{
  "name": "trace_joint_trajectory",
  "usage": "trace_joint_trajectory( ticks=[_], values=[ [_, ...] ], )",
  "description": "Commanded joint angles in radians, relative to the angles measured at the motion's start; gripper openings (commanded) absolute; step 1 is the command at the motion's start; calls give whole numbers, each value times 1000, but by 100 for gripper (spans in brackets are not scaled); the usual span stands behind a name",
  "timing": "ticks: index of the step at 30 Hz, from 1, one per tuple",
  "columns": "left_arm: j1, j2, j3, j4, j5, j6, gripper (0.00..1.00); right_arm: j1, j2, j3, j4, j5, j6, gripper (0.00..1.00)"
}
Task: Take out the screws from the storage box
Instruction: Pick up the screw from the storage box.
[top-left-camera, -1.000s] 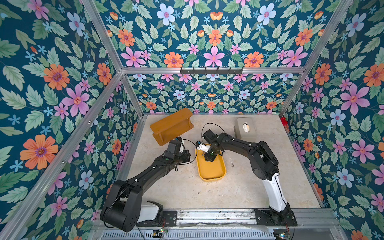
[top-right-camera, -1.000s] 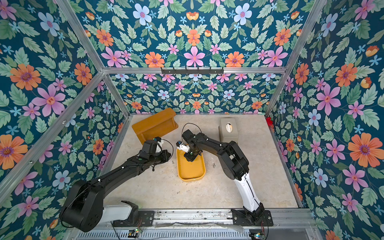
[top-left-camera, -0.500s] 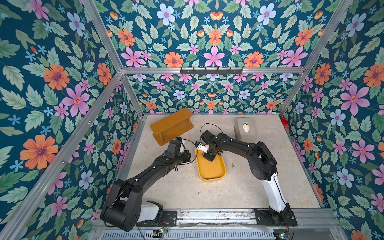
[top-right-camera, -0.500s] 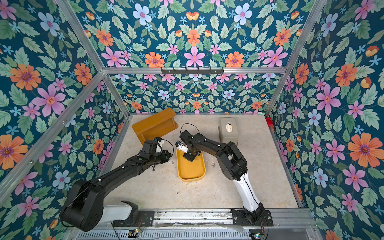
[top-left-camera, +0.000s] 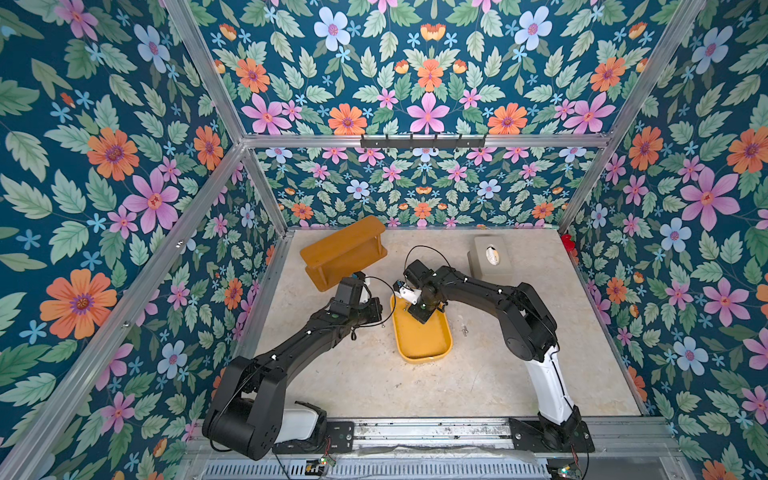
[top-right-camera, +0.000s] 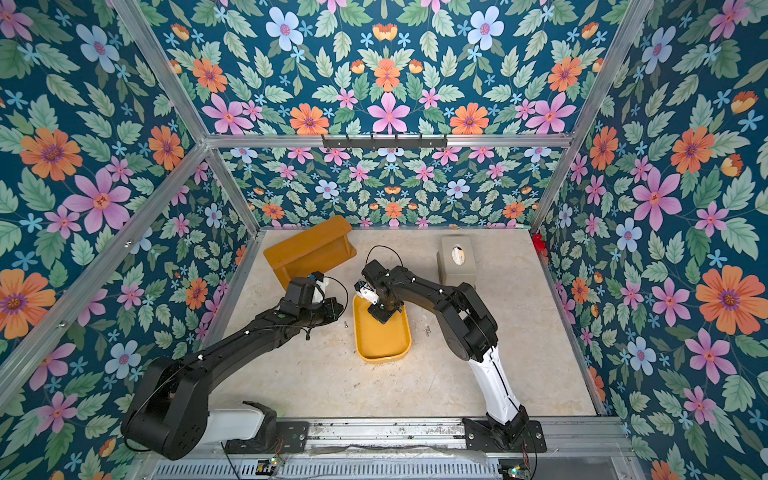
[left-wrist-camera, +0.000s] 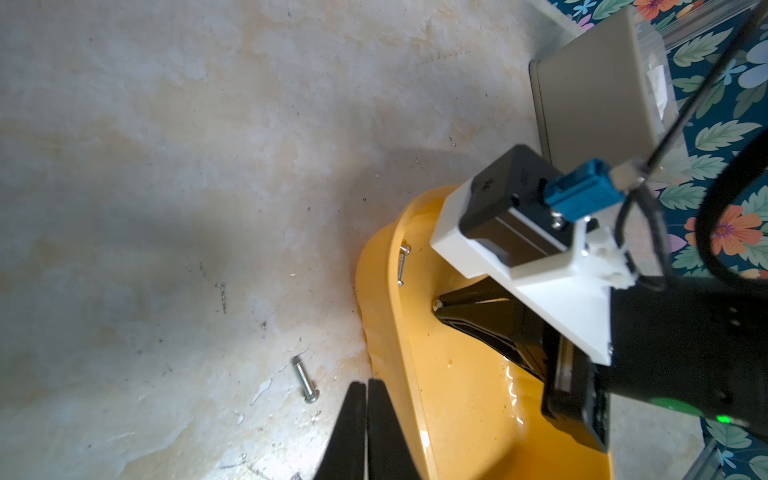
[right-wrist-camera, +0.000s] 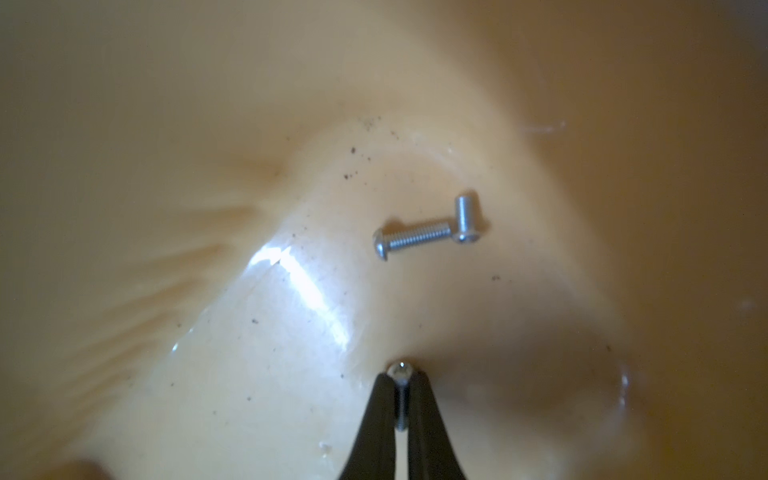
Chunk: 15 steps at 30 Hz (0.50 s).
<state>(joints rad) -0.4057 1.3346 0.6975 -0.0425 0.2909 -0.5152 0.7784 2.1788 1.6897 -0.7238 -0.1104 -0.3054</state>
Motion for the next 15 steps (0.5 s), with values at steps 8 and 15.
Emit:
trace_joint_trajectory(
  ticks=[8, 15],
  values=[
    [-2, 7, 33, -2, 14, 11, 10, -55, -284, -132, 87, -115, 190, 0],
    [-82, 57, 158, -49, -93, 40, 17, -162, -567, -385, 116, -103, 326, 0]
  ],
)
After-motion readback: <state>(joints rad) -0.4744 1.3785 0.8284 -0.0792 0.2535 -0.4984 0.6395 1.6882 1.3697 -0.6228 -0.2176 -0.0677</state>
